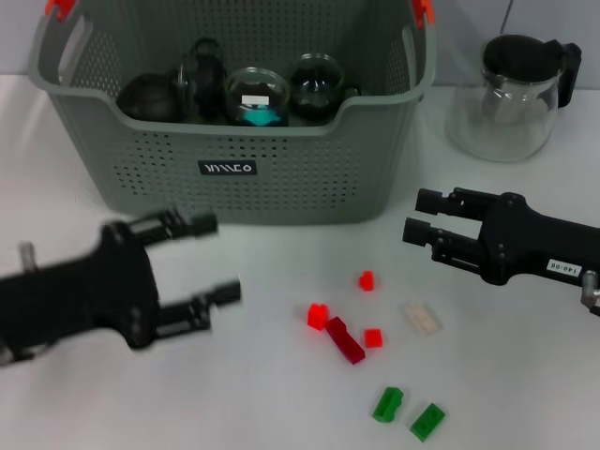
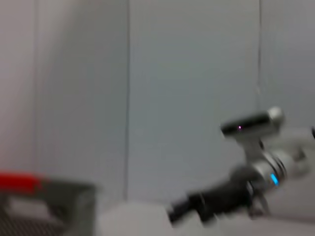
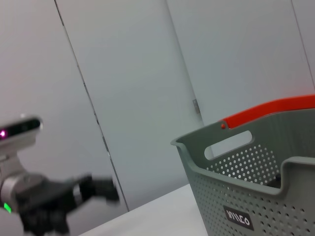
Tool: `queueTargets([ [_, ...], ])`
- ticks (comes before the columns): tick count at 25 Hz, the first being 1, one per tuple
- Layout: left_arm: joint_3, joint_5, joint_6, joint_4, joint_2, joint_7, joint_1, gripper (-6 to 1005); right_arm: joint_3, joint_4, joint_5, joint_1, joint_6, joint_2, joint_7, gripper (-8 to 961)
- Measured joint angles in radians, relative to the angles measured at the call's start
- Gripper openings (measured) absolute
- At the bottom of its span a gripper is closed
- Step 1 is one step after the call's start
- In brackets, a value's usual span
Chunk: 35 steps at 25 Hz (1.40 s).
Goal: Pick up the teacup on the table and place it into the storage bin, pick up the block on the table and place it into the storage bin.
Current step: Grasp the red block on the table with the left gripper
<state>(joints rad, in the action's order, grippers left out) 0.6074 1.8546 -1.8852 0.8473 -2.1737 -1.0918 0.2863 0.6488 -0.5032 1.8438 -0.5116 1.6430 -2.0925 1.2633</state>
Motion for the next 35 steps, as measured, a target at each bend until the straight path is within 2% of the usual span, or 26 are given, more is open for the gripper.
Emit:
queueTargets([
  [5, 0.045, 0.097, 0.086, -0.130, 0.003, 0.082, 0.035, 683, -0.002, 0.000, 0.000, 0.003, 0.000, 0.000, 0.001, 550],
  [9, 0.111, 0.107, 0.261, -0.256, 0.006, 0.097, 0.109, 674, -0.002, 0.000, 0.000, 0.004, 0.000, 0.000, 0.001, 550],
  [14, 0.149, 0.109, 0.425, -0.374, 0.001, 0.148, 0.175, 663, -0.002, 0.000, 0.000, 0.004, 0.000, 0.000, 0.002, 550],
  [24, 0.150, 0.037, 0.608, -0.505, -0.002, 0.191, 0.222, 638, -0.001, 0.000, 0.000, 0.006, 0.000, 0.000, -0.001, 552],
  [35, 0.146, 0.033, 0.662, -0.575, -0.005, 0.241, 0.247, 612, -0.001, 0.000, 0.000, 0.007, 0.000, 0.000, -0.003, 551],
])
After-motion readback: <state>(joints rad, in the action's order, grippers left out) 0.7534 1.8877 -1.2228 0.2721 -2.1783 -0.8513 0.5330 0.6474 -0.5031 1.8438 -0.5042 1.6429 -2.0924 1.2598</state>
